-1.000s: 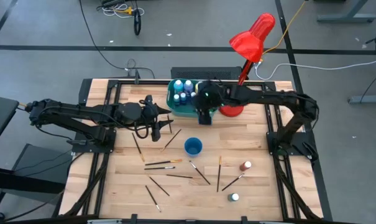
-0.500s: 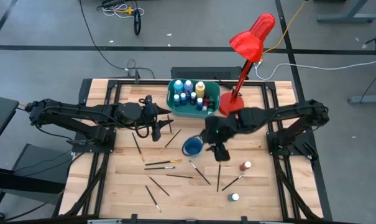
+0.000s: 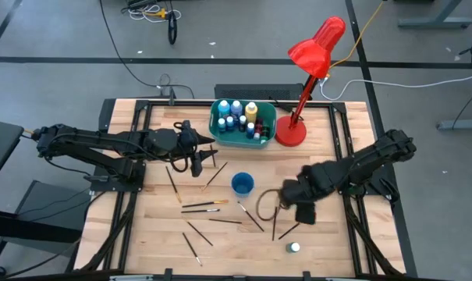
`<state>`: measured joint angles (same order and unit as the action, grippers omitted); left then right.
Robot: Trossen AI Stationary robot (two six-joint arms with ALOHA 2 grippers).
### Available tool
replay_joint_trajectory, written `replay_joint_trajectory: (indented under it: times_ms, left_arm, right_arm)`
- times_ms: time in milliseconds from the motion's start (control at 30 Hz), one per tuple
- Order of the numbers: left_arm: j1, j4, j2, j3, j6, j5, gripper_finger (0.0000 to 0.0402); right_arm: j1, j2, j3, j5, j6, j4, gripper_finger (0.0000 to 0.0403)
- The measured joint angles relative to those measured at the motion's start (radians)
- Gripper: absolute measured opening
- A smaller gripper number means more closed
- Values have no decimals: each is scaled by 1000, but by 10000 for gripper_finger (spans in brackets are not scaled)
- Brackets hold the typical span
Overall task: Pick & Place Paint Supplies
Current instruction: Put the red paint bottle into the green bin
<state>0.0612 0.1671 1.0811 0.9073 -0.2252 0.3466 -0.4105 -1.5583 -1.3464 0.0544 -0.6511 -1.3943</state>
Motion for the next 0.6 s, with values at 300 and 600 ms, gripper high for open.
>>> replay_joint_trajectory:
  times_ms: [300,600]
  left_arm:
    - [0,0,0,0,-21,-12,190]
    - [0,0,0,0,-19,-29,190]
  right_arm:
    - [-75,83,146,-10,-241,51,160]
    - [-96,187,331,30,-485,209,161]
